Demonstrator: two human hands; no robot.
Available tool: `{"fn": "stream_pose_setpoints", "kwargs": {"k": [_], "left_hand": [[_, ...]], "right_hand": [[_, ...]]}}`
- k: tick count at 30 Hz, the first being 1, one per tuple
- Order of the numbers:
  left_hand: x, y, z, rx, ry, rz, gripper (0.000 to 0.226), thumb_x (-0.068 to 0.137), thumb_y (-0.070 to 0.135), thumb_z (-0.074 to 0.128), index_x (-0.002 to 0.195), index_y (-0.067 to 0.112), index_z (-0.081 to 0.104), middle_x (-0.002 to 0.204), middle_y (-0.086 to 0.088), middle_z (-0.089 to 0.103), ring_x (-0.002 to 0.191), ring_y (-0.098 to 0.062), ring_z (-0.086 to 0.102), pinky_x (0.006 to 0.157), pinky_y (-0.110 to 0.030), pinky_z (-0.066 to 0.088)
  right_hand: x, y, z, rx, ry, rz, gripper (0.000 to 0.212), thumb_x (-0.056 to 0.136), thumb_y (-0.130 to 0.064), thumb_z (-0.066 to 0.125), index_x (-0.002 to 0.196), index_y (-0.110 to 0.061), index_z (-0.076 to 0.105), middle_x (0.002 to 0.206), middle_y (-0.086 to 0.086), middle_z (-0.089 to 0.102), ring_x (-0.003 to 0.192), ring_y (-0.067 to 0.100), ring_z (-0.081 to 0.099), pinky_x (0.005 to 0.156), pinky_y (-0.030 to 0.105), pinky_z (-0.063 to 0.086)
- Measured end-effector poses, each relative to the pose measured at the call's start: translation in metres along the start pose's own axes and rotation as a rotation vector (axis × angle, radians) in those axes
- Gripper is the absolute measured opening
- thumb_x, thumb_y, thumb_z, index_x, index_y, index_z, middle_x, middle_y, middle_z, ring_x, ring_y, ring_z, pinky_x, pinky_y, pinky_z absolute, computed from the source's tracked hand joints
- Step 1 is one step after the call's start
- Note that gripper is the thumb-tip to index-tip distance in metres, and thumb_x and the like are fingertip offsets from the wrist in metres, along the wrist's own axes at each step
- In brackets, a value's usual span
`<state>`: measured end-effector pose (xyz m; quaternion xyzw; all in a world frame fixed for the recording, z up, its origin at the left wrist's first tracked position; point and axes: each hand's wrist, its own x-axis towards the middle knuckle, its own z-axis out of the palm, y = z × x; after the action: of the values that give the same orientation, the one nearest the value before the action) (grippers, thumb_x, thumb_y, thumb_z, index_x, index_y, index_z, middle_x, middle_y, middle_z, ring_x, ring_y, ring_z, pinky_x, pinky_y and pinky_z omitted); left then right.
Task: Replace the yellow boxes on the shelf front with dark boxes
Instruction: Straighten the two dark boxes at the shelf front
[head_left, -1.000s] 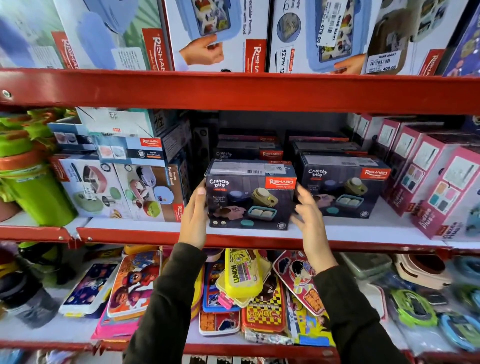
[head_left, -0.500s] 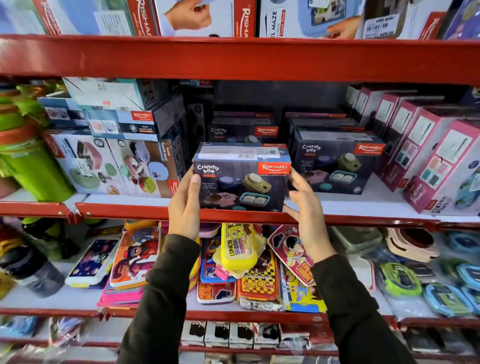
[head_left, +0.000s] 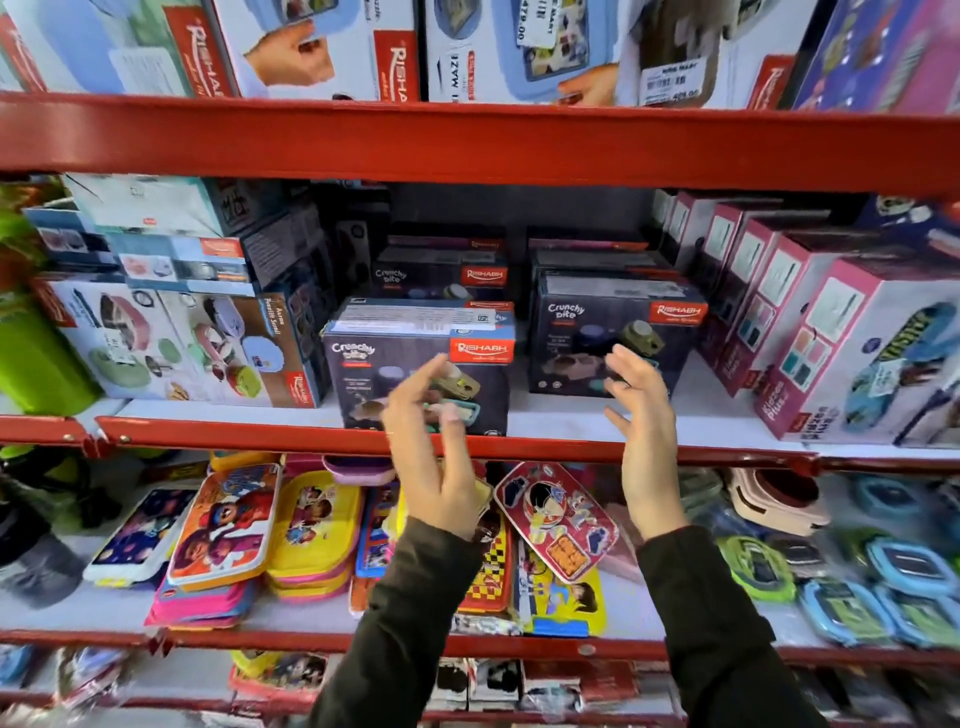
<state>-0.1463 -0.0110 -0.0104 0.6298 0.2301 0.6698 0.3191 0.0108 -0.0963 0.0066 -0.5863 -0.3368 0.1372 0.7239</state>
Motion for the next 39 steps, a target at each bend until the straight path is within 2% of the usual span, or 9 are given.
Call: {"fn": "stream_pose_setpoints", "kwargs": {"k": [3,6,10,14,18,25,31,35,39], "left_hand": [[-0.016,0.017,0.040,-0.056,-0.219,-0.014,0.040,0.103,0.023,0.041,0.141,0.015,0.053,0.136,-0.002,0.060,0.127,-0.019,0.058,0.106,-0.037,0.048],[-0.023,0.023,0.079,-0.116,-0.385,-0.168,0.047,0.106,0.027,0.035,0.153,0.021,0.042,0.157,0.012,0.046,0.147,-0.003,0.040,0.120,-0.020,0.033],[-0.008,0.016,0.128,-0.212,-0.332,-0.461,0.048,0.107,0.041,0.028,0.154,0.034,0.023,0.161,0.022,0.024,0.142,0.023,0.022,0.121,-0.009,0.018],[0.015,0.009,0.153,-0.275,-0.115,-0.670,0.054,0.109,0.039,0.029,0.160,0.023,0.021,0.167,0.006,0.026,0.147,0.001,0.025,0.115,-0.015,0.018],[0.026,0.003,0.161,-0.267,-0.051,-0.781,0.058,0.107,0.048,0.030,0.159,0.023,0.028,0.166,0.000,0.032,0.154,-0.017,0.029,0.113,-0.020,0.018],[0.008,-0.002,0.148,-0.154,-0.032,-0.652,0.047,0.109,0.036,0.037,0.153,0.021,0.042,0.147,0.011,0.046,0.145,-0.011,0.040,0.113,-0.019,0.026],[-0.019,0.000,0.130,0.063,-0.126,-0.421,0.055,0.100,0.047,0.035,0.149,0.023,0.044,0.143,0.012,0.048,0.138,-0.006,0.040,0.119,-0.027,0.029],[-0.025,-0.002,0.120,0.069,-0.134,-0.363,0.054,0.101,0.051,0.037,0.146,0.024,0.047,0.145,0.007,0.054,0.139,-0.009,0.047,0.122,-0.039,0.037],[-0.026,0.004,0.114,0.052,-0.098,-0.362,0.055,0.101,0.054,0.034,0.141,0.024,0.055,0.141,0.002,0.062,0.135,-0.011,0.056,0.116,-0.045,0.045]], "right_hand": [[0.012,0.001,-0.025,-0.019,0.077,0.004,0.043,0.093,-0.035,0.047,0.134,-0.036,0.058,0.141,-0.018,0.058,0.137,0.005,0.051,0.121,0.042,0.039],[0.025,0.001,-0.047,-0.028,0.128,0.014,0.051,0.093,-0.034,0.046,0.143,-0.030,0.052,0.144,-0.015,0.053,0.134,0.002,0.051,0.121,0.040,0.039],[0.054,0.000,-0.071,-0.005,0.128,0.078,0.068,0.089,-0.042,0.047,0.154,-0.027,0.040,0.162,-0.003,0.037,0.146,0.010,0.039,0.122,0.034,0.030],[0.083,0.007,-0.081,-0.009,0.077,0.148,0.059,0.102,-0.037,0.049,0.157,-0.026,0.035,0.167,-0.001,0.033,0.151,0.014,0.032,0.125,0.036,0.023],[0.095,0.011,-0.084,0.010,0.019,0.205,0.050,0.107,-0.026,0.043,0.157,-0.022,0.036,0.164,0.003,0.039,0.149,0.017,0.036,0.121,0.035,0.026],[0.077,0.012,-0.108,0.044,0.043,0.257,0.045,0.078,-0.056,0.057,0.123,-0.049,0.059,0.154,-0.001,0.054,0.146,0.022,0.047,0.125,0.053,0.033],[0.061,0.007,-0.120,0.002,0.081,0.215,0.029,0.096,-0.035,0.048,0.122,-0.041,0.060,0.134,-0.007,0.063,0.138,0.024,0.055,0.119,0.047,0.042],[0.052,0.009,-0.130,-0.018,0.087,0.214,0.032,0.105,-0.021,0.045,0.126,-0.039,0.060,0.119,-0.024,0.066,0.121,0.013,0.064,0.100,0.034,0.050],[0.044,0.003,-0.134,-0.010,0.061,0.224,0.032,0.099,-0.026,0.052,0.122,-0.044,0.065,0.129,-0.012,0.070,0.125,0.016,0.065,0.099,0.035,0.053]]}}
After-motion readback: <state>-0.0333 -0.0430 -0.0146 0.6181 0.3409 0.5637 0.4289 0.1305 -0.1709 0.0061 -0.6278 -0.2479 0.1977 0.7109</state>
